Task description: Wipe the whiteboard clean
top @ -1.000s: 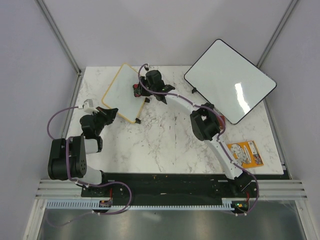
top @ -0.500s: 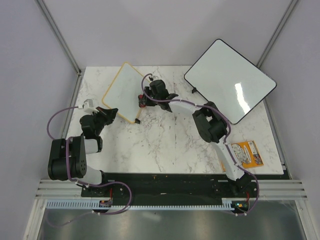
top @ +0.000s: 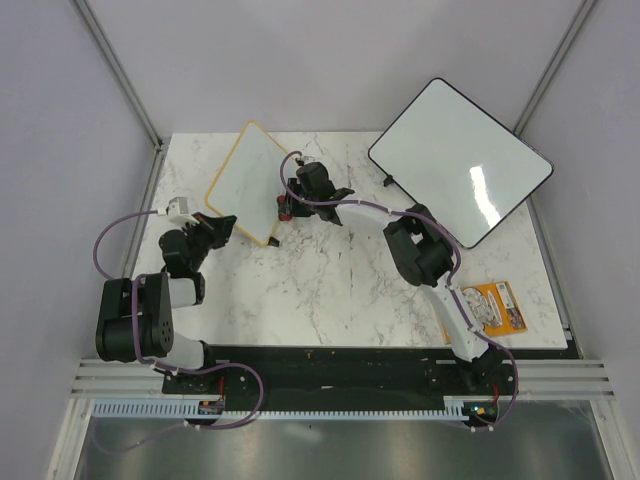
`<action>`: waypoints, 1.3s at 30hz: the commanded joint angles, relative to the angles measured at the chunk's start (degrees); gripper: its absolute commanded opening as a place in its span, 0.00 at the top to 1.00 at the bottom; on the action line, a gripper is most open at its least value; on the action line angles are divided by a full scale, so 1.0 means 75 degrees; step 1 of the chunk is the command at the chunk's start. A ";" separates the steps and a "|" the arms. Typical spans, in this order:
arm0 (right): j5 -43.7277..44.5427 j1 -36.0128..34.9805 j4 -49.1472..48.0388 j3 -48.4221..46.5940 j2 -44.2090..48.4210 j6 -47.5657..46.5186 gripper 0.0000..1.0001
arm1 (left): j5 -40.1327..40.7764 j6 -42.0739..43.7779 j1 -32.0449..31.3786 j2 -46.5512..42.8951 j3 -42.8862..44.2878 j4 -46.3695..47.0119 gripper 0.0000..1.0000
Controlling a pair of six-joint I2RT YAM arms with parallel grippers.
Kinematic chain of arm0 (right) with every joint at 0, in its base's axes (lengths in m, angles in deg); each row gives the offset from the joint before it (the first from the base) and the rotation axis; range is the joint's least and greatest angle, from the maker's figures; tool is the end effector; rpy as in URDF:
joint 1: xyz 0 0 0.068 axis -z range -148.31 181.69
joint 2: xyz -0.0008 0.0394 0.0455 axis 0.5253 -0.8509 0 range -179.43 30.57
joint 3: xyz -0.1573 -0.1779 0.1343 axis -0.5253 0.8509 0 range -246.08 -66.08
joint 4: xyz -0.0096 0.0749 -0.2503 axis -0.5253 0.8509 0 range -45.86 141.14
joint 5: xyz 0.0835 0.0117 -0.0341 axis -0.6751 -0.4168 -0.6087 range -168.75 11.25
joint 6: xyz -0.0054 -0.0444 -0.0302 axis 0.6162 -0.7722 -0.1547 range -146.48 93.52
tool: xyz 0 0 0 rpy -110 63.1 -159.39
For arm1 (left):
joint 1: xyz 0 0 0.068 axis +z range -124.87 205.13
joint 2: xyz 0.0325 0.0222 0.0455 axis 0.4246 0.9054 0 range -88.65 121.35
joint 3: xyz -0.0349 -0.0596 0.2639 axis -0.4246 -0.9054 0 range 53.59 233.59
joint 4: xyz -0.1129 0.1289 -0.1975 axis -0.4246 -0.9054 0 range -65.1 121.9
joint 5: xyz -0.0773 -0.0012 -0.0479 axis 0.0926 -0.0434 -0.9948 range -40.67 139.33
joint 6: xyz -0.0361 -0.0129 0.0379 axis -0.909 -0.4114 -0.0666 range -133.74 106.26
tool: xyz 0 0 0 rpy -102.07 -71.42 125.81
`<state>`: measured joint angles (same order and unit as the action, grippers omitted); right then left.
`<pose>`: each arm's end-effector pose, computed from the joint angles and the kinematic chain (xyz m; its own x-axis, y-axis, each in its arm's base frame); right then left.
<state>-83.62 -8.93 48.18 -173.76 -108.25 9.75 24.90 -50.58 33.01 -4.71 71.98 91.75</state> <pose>0.4147 0.3598 0.1488 -0.7672 0.1178 -0.6305 -0.3073 0.7953 0.5225 0.2536 0.0202 0.1673 -0.2481 -0.5855 -0.7718 0.1673 0.7588 -0.6295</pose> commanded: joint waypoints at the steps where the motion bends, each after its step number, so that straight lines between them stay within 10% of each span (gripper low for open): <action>1: -0.0360 -0.0209 -0.0021 0.0002 -0.0077 0.0080 1.00 | -0.0833 0.0318 -0.0242 -0.0071 -0.0003 0.0047 0.98; 39: -0.0992 0.0426 -0.0304 -0.2565 -0.1354 0.0281 1.00 | -0.0821 0.0377 -0.0324 -0.0106 -0.0003 0.0023 0.98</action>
<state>-90.33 -1.55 45.84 -193.43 -120.30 16.16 22.65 -50.47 31.46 -4.71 71.98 92.01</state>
